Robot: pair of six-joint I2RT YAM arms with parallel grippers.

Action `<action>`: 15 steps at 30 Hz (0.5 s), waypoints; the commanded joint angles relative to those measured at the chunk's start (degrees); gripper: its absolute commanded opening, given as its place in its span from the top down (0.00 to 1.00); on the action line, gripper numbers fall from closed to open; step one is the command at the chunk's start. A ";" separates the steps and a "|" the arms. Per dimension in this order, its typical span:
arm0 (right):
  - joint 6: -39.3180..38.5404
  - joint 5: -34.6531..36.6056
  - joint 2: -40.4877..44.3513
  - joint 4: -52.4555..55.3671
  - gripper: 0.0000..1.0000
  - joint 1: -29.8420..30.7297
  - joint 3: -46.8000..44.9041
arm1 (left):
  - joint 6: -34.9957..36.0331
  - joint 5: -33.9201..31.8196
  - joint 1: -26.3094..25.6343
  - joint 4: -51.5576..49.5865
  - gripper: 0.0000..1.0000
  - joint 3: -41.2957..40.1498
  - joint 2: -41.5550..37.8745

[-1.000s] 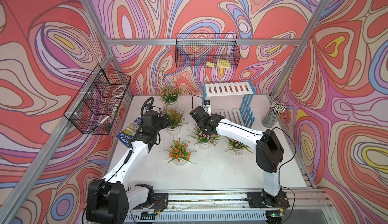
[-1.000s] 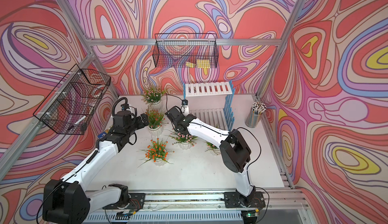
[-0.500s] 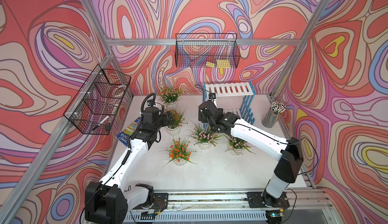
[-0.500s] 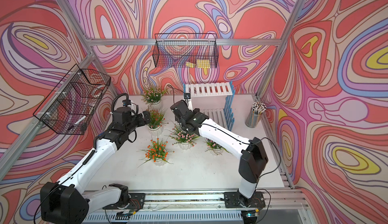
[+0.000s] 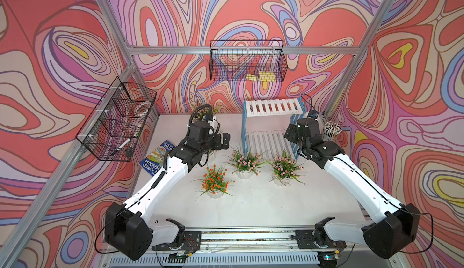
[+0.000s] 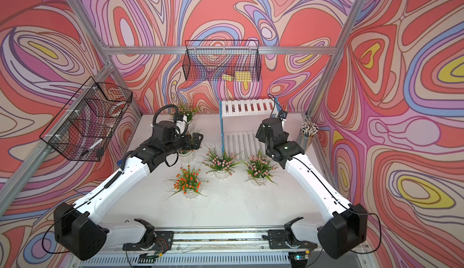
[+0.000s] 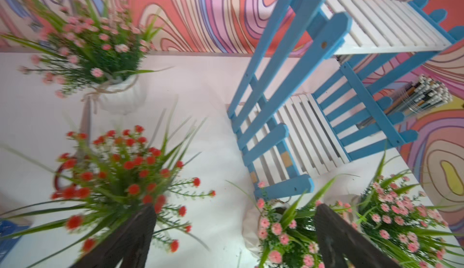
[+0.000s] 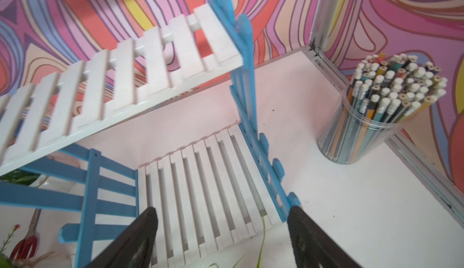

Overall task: Place the baby's breath potted plants on the rack by color
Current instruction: Move the rack to the center of the board.

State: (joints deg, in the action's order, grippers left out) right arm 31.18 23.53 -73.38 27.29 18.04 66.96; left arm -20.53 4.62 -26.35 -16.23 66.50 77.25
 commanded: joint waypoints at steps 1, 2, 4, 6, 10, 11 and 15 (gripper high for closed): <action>2.71 -7.16 0.53 -5.27 0.16 -5.35 -1.13 | -5.71 2.59 -0.87 2.71 0.00 2.26 4.66; 3.12 -8.39 -0.09 -5.76 0.16 -6.65 -1.13 | -6.81 2.83 -1.07 3.84 0.00 2.68 5.88; 4.42 -11.96 -1.04 -6.77 0.16 -9.59 -1.26 | -8.23 2.37 -1.41 4.71 0.00 4.16 8.46; 5.66 -13.94 -1.41 -7.64 0.16 -12.09 -1.80 | -9.21 1.40 -1.49 4.86 0.00 5.24 10.37; 6.33 -18.63 -3.67 -9.36 0.16 -17.61 -1.26 | -11.71 -1.53 -1.45 4.70 0.00 7.26 13.55; 6.95 -20.58 -4.91 -9.78 0.16 -19.26 -0.85 | -12.81 -2.40 -1.43 4.96 0.00 7.62 14.28; 7.63 -24.05 -9.61 -11.53 0.16 -23.13 1.41 | -17.28 -6.77 -1.51 5.75 0.01 9.87 17.47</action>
State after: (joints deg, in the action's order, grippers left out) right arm 37.41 4.43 -80.44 18.17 -3.05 66.59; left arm -32.77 2.28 -27.51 -12.56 74.11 92.66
